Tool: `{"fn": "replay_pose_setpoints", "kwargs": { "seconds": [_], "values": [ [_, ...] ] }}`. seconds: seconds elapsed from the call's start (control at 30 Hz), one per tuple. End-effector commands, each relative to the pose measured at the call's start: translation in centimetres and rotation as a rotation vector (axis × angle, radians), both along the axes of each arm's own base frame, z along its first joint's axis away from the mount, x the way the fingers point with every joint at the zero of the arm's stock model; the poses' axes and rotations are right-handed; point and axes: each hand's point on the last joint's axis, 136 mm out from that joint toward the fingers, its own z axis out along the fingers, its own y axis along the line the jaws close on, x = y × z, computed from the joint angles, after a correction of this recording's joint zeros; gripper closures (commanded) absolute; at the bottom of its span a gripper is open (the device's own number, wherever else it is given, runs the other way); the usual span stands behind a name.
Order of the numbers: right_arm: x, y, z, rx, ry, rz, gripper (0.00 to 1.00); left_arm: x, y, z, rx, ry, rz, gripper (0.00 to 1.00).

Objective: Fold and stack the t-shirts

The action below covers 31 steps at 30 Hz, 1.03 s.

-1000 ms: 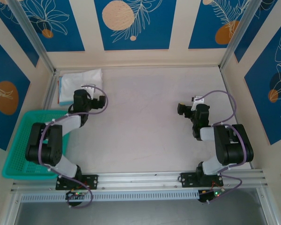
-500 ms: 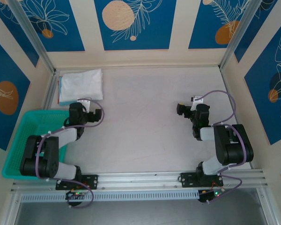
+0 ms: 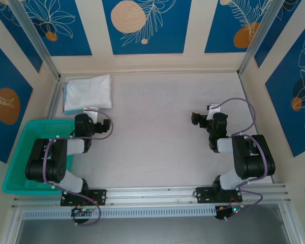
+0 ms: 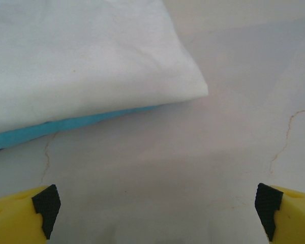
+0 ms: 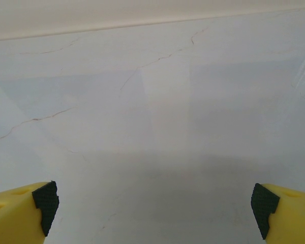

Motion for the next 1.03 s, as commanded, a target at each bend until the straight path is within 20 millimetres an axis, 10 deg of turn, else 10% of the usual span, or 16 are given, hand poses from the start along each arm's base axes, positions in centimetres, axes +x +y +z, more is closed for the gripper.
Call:
{"fn": "replay_pose_setpoints", "kwargs": {
  "seconds": [0.0, 1.0],
  "values": [
    [0.02, 0.25, 0.64, -0.039, -0.047, 0.014, 0.01, 0.50, 0.33, 1.13, -0.001, -0.082, 0.030, 0.00],
    [0.34, -0.38, 0.42, 0.021, -0.012, 0.023, 0.01, 0.48, 0.30, 1.22, 0.002, -0.086, 0.032, 0.00]
  ]
}}
